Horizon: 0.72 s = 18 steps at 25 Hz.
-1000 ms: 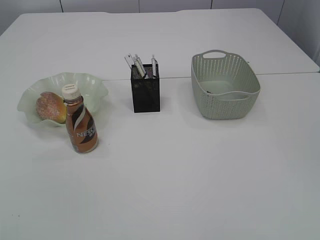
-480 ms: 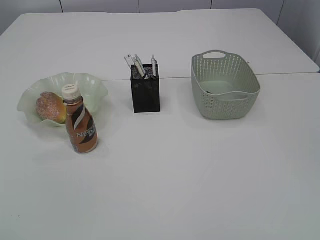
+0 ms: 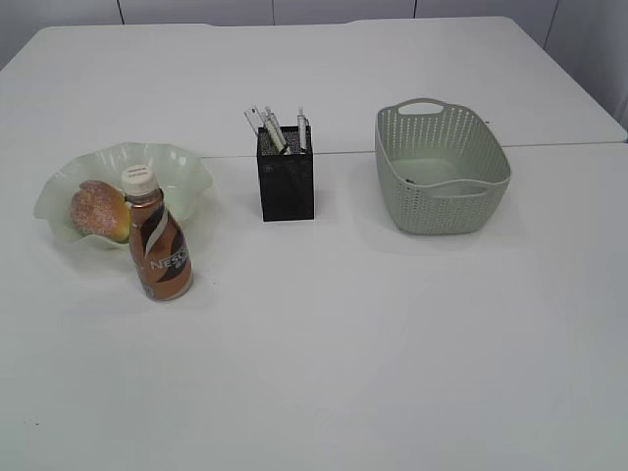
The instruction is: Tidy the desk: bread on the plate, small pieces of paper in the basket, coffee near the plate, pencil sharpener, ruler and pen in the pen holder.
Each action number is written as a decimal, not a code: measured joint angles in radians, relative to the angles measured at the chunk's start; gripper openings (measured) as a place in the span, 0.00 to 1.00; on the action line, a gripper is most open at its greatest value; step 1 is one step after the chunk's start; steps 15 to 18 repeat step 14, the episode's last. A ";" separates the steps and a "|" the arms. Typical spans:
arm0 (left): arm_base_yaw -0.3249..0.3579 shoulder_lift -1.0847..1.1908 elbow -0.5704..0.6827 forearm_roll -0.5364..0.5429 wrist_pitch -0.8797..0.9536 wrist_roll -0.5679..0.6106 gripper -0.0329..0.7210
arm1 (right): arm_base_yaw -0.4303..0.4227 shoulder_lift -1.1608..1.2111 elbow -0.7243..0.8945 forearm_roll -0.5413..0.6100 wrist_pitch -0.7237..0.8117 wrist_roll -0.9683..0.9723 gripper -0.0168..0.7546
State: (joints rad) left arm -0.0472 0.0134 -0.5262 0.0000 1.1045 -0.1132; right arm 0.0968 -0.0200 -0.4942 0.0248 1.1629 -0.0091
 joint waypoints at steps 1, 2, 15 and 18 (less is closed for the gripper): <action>0.000 0.000 0.000 0.000 0.000 0.000 0.52 | -0.001 0.000 0.000 0.000 -0.002 0.000 0.36; 0.000 0.000 0.000 0.000 0.000 0.000 0.52 | -0.001 0.000 0.000 0.000 -0.002 0.000 0.36; 0.028 0.000 0.000 0.000 0.000 0.000 0.52 | -0.001 0.000 0.000 0.000 -0.004 0.000 0.36; 0.028 0.000 0.000 0.000 0.000 0.000 0.52 | -0.001 0.000 0.000 0.000 -0.004 0.000 0.36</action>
